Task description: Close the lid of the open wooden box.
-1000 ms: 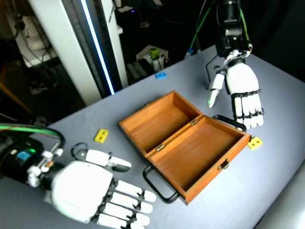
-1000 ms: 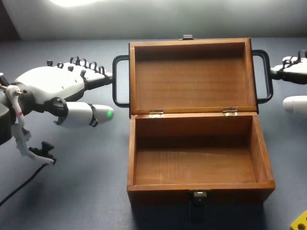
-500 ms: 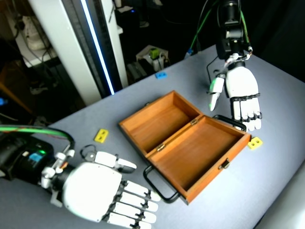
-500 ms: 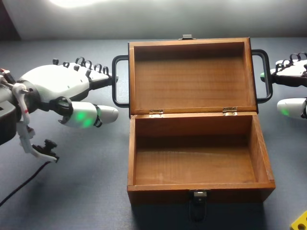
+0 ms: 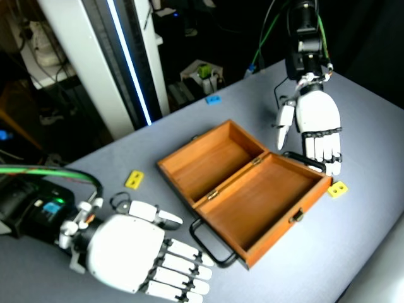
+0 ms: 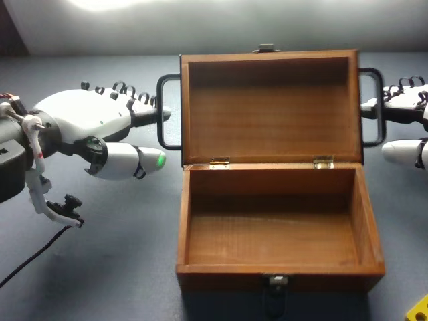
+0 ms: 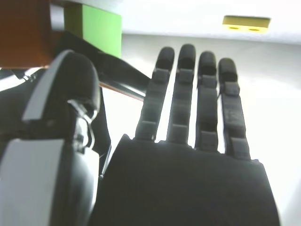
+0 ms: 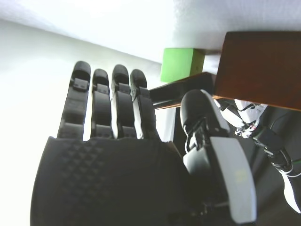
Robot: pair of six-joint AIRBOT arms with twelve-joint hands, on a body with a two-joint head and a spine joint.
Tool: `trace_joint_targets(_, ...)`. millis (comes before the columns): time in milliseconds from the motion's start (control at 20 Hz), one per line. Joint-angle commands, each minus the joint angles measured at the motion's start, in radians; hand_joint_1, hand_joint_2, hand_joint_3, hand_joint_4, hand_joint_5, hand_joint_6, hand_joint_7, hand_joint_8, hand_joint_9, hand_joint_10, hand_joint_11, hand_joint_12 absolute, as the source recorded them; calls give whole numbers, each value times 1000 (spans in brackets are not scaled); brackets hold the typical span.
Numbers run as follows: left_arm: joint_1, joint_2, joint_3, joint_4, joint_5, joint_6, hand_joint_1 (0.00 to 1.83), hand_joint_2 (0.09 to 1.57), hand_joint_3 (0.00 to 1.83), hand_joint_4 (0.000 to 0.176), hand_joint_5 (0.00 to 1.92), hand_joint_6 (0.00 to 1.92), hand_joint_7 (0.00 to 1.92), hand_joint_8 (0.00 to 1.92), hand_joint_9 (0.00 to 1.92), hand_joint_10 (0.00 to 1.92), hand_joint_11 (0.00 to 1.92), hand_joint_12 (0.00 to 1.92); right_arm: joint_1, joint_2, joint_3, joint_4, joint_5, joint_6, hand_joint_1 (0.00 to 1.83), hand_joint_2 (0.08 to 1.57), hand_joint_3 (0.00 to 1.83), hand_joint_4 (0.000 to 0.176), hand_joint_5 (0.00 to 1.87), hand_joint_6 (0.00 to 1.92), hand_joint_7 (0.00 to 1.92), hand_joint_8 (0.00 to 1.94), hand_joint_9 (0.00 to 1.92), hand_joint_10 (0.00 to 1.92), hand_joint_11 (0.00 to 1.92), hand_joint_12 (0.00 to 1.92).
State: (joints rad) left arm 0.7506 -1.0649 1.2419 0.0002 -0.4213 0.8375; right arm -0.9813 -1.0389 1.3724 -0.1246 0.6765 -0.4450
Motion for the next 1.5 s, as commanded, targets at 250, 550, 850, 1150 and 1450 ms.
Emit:
trace_joint_targets(250, 18, 52, -79, -3, -307, -6, 0, 1390, 0, 0, 9, 0, 135, 0, 82, 0, 39, 2, 18, 38, -53, -3, 241, 14, 105, 1442, 0, 0, 172, 0, 170, 0, 54, 0, 73, 0)
trace_joint_targets(550, 70, 102, -138, -26, -408, -7, 0, 1368, 0, 0, 36, 12, 104, 2, 48, 0, 12, 5, 18, 67, -101, -4, 314, 21, 77, 1429, 0, 0, 178, 3, 176, 6, 63, 5, 104, 14)
trace_joint_targets(850, 102, 116, -165, -31, -450, -21, 0, 1412, 7, 2, 42, 6, 169, 20, 103, 15, 67, 30, 16, 78, -139, -31, 349, 25, 148, 1387, 0, 0, 211, 5, 192, 6, 85, 4, 139, 23)
trace_joint_targets(1150, 137, 144, -201, -42, -508, -24, 0, 1447, 8, 0, 67, 12, 173, 7, 143, 14, 108, 55, -38, 113, -185, -33, 413, 38, 130, 1370, 0, 0, 229, 6, 195, 3, 87, 1, 184, 41)
trace_joint_targets(1450, 195, 156, -225, -51, -540, -56, 0, 1500, 18, 0, 63, 0, 131, 0, 121, 4, 29, 44, -84, 136, -216, -32, 441, 46, 523, 1261, 0, 0, 226, 2, 186, 4, 93, 8, 198, 57)
